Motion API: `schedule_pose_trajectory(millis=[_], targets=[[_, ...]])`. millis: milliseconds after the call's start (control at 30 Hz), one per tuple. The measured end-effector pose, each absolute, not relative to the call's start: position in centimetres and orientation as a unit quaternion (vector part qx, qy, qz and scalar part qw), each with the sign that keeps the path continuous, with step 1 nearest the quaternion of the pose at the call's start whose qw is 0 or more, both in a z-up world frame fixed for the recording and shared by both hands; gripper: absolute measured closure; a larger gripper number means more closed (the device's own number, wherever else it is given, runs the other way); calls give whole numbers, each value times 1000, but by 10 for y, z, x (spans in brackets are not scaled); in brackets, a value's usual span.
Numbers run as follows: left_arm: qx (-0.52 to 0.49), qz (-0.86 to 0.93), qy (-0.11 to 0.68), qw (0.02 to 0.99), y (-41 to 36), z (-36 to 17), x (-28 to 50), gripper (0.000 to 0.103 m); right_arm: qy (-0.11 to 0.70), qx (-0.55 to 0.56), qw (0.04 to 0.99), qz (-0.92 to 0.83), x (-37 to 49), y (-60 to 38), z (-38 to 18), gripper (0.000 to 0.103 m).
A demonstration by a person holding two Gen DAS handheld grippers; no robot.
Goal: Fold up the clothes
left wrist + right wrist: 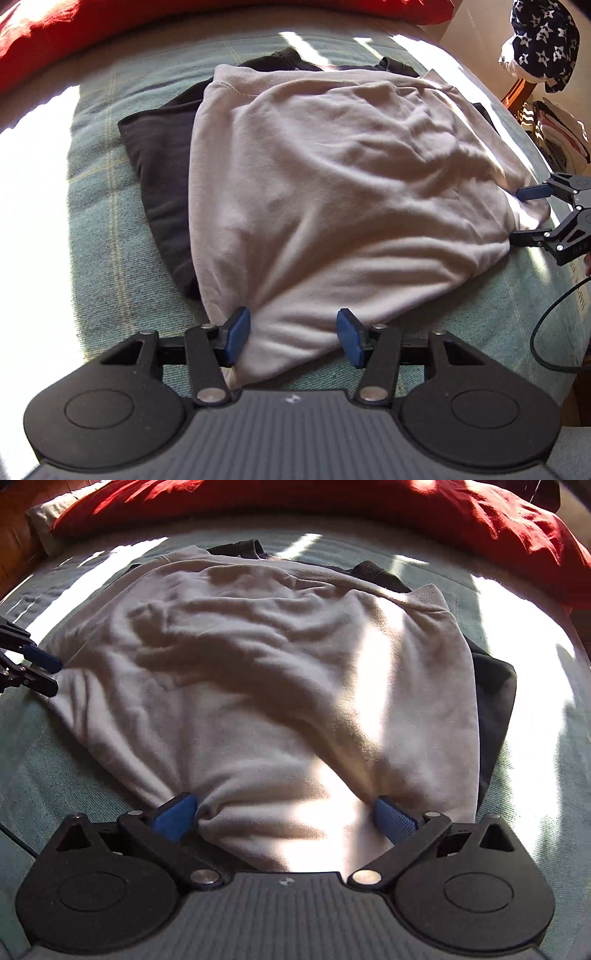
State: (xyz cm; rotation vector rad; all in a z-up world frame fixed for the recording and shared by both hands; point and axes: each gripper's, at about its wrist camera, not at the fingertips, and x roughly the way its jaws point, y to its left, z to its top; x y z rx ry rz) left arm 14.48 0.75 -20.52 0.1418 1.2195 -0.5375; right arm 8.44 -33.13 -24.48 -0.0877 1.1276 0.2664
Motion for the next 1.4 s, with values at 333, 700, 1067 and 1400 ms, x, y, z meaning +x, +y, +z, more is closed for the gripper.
schedule_pose_trajectory(millis=[333,700,1067,1400], targets=[[215,-372,441,788,-68,-195,101,48,494,-142,839,180,67,-278,-229,0],[450,-333,308,769,-84,-218,77,45,473,-205,844,150,62,-274,-234,0],[339,-274,427,793,-15,-179,99,47,511,-220,830,47,55,-351,-222,0],[254,-304,431,811,-45,-194,137,43,488,-139,850,140,81,-302,-231,0]])
